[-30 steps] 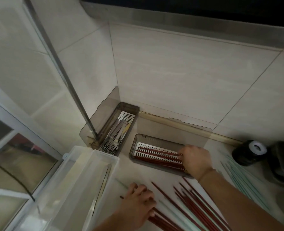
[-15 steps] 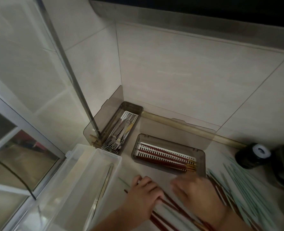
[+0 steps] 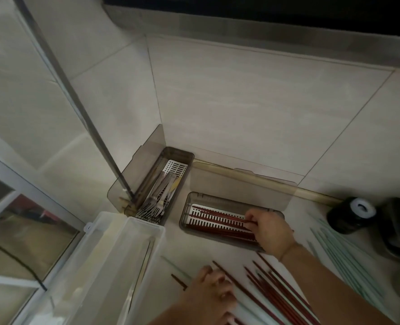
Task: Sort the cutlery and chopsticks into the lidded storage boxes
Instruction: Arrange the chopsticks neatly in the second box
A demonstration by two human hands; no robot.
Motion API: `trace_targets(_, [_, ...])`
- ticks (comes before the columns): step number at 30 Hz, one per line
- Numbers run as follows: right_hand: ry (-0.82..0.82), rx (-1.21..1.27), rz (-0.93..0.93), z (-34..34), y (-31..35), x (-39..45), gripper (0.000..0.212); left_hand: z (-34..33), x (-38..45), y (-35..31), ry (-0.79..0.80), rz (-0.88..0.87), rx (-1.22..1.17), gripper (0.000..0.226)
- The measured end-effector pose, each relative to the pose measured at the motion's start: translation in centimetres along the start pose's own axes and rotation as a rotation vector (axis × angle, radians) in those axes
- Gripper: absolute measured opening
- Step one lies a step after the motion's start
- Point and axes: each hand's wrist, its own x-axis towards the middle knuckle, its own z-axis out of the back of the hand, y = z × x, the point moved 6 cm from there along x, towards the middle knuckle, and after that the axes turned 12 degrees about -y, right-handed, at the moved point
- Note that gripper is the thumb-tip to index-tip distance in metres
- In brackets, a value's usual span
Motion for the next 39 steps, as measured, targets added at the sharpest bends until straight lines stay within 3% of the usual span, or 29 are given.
trace_targets(15, [0.064,0.14,0.056,-2.1,1.2,1.6,0.015,-3.6,-0.1,-2.2,0.122,0.059,0.057,0.028])
trace_targets(25, [0.068,0.192,0.129,-3.0,1.6,0.8,0.024,-3.6,-0.9,-2.5,0.047,0.024,0.061,0.019])
trace_targets(27, [0.02,0.204,0.175,-2.0,1.7,0.2,0.023,-3.1,-0.9,-2.6,0.063,0.027,0.025,0.014])
trace_targets(30, [-0.243,0.271,0.226,1.2,1.7,-2.6,0.014,-2.9,-0.5,-3.0,0.076,0.053,-0.007,0.014])
trace_targets(32, [-0.318,0.298,0.255,2.5,1.5,-6.0,0.009,-2.5,-0.1,-3.2,0.083,0.087,-0.01,0.016])
trace_targets(35, [-0.221,0.299,0.3,2.2,1.1,-11.3,0.008,-1.3,0.5,-3.6,0.061,0.097,0.005,0.018])
trace_targets(39, [-0.05,0.133,0.33,1.2,1.1,-15.5,0.016,1.2,2.1,-3.4,-0.098,0.136,-0.042,0.017])
